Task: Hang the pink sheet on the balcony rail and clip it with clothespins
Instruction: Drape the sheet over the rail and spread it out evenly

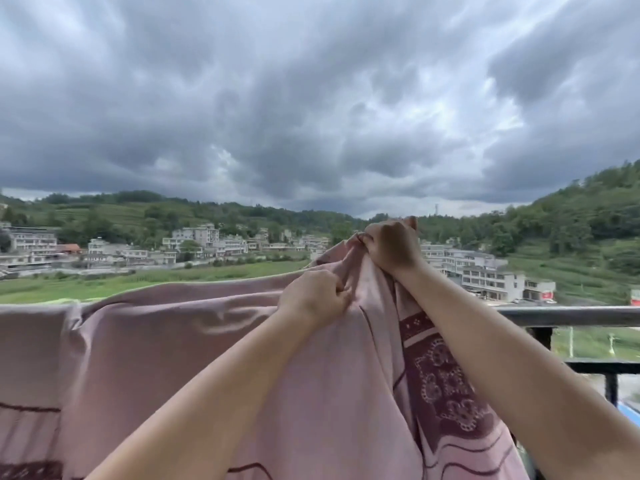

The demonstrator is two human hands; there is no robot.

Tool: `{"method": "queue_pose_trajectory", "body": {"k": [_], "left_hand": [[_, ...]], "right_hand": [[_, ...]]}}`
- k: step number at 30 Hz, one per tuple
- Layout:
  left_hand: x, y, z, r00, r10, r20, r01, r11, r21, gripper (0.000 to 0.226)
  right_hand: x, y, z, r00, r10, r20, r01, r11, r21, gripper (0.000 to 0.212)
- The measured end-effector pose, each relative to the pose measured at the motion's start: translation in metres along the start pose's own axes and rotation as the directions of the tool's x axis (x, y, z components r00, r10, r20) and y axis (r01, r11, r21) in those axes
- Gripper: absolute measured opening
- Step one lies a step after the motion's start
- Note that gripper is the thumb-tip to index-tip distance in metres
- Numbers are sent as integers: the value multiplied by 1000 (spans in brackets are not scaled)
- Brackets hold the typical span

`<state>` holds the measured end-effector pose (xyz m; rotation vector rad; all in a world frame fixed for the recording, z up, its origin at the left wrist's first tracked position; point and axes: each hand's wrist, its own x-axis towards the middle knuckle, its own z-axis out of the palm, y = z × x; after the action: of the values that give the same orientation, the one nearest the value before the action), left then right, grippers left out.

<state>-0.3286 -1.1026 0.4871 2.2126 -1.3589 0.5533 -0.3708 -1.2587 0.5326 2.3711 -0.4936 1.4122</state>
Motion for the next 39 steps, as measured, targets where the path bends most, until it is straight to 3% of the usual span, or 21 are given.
{"method": "queue_pose_trajectory", "body": {"k": [2, 5, 8, 11, 13, 17, 18, 21, 24, 26, 28, 31, 34, 36, 39], "left_hand": [[6, 5, 5, 999, -34, 15, 34, 999, -11, 22], [2, 9, 12, 986, -9, -164, 24, 995, 92, 23], [-7, 13, 21, 941, 40, -337, -10, 996, 92, 24], [-11, 15, 24, 899, 100, -426, -68, 994, 89, 18], [-14, 19, 24, 888, 133, -439, -101, 990, 96, 15], [-20, 19, 23, 919, 102, -380, -68, 993, 100, 24], [-18, 16, 22, 915, 115, -387, -79, 991, 107, 25], [-19, 12, 24, 915, 121, -385, -78, 989, 127, 22], [-16, 14, 24, 922, 132, -364, -70, 981, 179, 17], [-12, 21, 24, 917, 126, -379, -57, 980, 190, 14], [-10, 32, 24, 905, 100, -413, -32, 985, 168, 15], [-7, 62, 35, 938, 14, -347, 37, 990, 138, 35], [4, 98, 48, 925, 61, -375, -4, 989, 150, 53], [21, 120, 56, 927, 70, -369, 4, 981, 195, 50], [54, 148, 63, 934, -40, -354, 117, 973, 198, 40]], "right_hand": [[-10, 6, -2, 997, 4, 71, -9, 997, 77, 24], [-36, 21, -21, 997, 71, 17, -73, 989, 127, 27], [-96, 28, -43, 980, 35, -196, -31, 999, 21, 43], [-167, 20, -41, 985, 104, -134, -117, 989, -93, 67], [-199, 14, -30, 975, 221, -12, -221, 968, -118, 60], [-215, 4, -15, 915, 382, 130, -380, 924, -42, 25], [-210, 7, -15, 903, 412, 121, -417, 909, 23, 17], [-202, 30, -33, 863, 503, 42, -504, 854, 126, 25], [-169, 71, -68, 888, 415, -197, -429, 902, -36, 20], [-134, 90, -84, 908, 330, -257, -374, 916, -145, 16], [-100, 104, -94, 939, 234, -251, -287, 937, -200, 17], [-59, 123, -98, 971, 136, -198, -180, 957, -226, 22], [-31, 152, -91, 977, 47, -207, -100, 962, -256, 29], [-11, 175, -82, 976, -5, -218, -51, 967, -250, 29], [12, 202, -61, 972, -66, -226, 11, 971, -239, 22]]}}
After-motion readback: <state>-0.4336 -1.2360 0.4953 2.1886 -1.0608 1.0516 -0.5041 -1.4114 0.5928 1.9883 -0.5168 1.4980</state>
